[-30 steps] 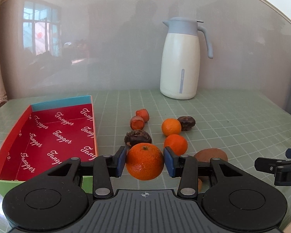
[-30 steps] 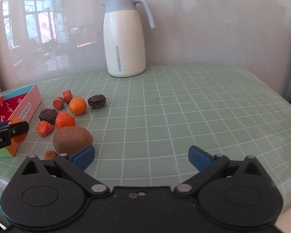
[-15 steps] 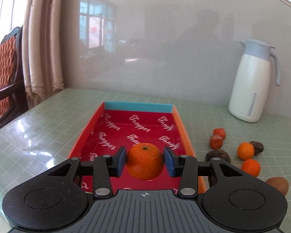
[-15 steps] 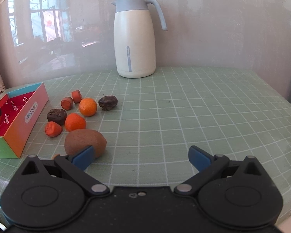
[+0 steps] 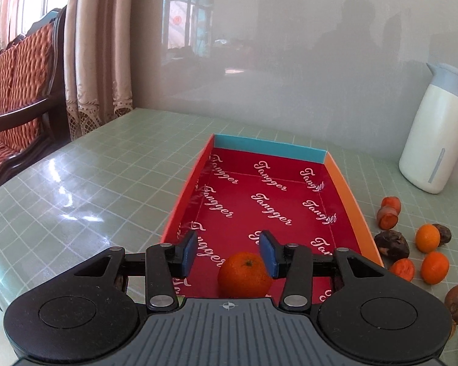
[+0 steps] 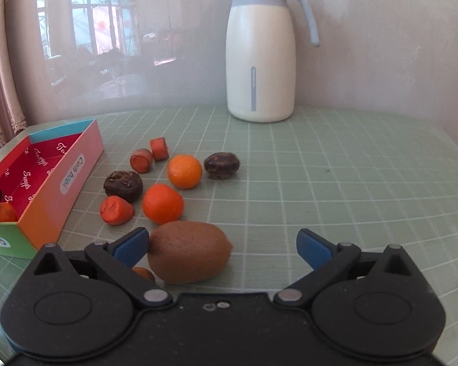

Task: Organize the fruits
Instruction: 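Carry the mandarin into the red box and open the left gripper, then close the right gripper on the brown kiwi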

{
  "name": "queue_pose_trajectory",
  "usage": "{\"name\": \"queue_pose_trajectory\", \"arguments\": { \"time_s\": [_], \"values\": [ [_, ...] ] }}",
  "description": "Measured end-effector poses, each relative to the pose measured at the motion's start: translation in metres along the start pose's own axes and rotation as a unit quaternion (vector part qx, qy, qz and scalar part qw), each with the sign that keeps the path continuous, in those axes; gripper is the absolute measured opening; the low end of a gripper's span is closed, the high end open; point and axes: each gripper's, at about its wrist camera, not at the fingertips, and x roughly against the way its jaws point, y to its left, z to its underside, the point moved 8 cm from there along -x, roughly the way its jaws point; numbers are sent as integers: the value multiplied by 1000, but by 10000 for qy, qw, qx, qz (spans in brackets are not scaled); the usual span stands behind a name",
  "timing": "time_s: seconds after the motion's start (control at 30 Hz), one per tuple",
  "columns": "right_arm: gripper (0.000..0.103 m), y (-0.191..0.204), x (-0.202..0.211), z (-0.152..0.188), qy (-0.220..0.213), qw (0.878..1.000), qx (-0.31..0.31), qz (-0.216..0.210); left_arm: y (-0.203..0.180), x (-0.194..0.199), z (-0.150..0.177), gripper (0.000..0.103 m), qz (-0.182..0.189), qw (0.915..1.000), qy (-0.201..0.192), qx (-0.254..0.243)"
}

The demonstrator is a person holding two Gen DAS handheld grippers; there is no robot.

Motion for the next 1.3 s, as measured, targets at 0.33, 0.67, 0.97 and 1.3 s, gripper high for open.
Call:
{"name": "queue_pose_trajectory", "arguments": {
  "time_s": [0.33, 0.67, 0.97, 1.3],
  "values": [
    [101, 2, -14, 7, 172, 9975, -517, -444, 20, 29, -12, 67, -124, 9981, -593, -98],
    [76, 9, -18, 8, 225, 9988, -247, -359, 59, 46, -12, 71, -402, 9963, -747, 153],
    [103, 19, -23, 15, 392, 9988, -214, -183, 80, 48, -9, 72, -562, 9950, -792, 239],
    [103, 22, -23, 12, 360, 9982, -440, -179, 89, 45, -4, 75, -571, 9951, -716, 378]
  ]
}}
